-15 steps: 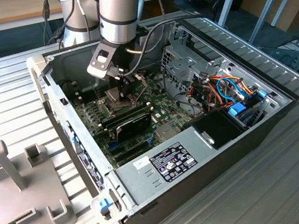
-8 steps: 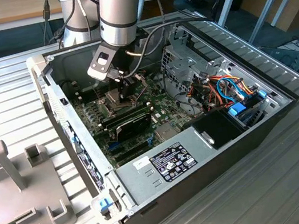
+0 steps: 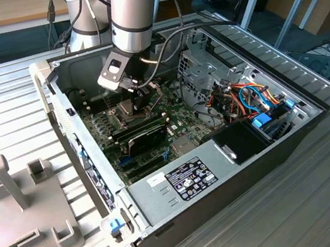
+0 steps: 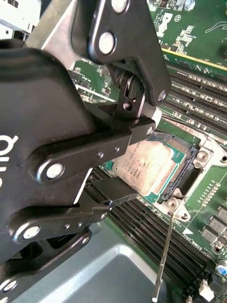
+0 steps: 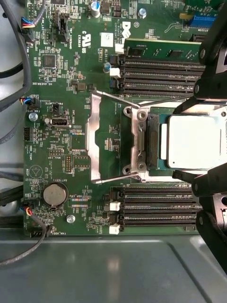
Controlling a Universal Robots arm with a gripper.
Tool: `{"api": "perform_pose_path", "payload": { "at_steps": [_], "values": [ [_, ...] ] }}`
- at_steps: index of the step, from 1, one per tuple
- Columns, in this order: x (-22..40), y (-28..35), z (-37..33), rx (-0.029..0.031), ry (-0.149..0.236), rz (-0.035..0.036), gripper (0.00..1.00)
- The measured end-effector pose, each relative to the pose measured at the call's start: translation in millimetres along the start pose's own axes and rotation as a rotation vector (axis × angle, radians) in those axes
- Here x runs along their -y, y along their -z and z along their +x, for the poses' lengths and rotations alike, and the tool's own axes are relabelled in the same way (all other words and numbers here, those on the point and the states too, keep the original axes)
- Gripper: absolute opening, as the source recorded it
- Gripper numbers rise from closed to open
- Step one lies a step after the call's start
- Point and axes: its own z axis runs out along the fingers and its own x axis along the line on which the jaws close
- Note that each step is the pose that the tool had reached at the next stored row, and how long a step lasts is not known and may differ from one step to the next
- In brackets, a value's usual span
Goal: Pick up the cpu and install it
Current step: 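Place the cpu into insertion slot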
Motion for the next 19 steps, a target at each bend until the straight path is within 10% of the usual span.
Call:
{"api": "perform_pose_path", "payload": {
  "at_steps": [19],
  "values": [
    [-0.2, -11.9, -2.2, 0.0001, 0.0, 0.0002, 0.55]
  ]
}}
